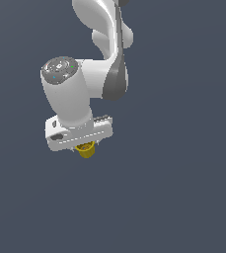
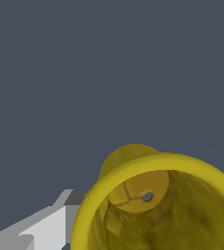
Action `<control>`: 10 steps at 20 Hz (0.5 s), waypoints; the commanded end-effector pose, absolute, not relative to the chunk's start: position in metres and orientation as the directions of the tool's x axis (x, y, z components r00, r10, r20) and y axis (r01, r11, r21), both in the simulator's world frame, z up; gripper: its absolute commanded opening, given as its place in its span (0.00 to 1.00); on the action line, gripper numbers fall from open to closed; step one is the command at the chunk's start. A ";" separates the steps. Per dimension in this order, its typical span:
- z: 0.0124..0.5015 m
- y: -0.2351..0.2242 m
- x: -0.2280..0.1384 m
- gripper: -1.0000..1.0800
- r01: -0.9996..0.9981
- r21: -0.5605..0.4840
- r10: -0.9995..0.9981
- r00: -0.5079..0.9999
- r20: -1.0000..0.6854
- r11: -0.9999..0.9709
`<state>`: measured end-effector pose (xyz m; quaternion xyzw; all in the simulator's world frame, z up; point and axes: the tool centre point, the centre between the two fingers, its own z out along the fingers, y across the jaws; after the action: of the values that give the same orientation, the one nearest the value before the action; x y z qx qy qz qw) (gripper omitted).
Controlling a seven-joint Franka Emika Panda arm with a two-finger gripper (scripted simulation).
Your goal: Pick up the object and move it to a goal position.
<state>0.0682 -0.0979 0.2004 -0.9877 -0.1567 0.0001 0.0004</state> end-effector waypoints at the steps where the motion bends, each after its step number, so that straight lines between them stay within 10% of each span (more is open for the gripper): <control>1: 0.222 -0.111 0.075 0.00 0.310 -0.001 0.310 0.951 0.001 -0.951; 10: 0.279 -0.145 0.097 0.00 0.311 -0.001 0.311 0.951 0.000 -0.951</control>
<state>0.0933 -0.1399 0.2699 -0.9876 -0.1570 0.0001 0.0005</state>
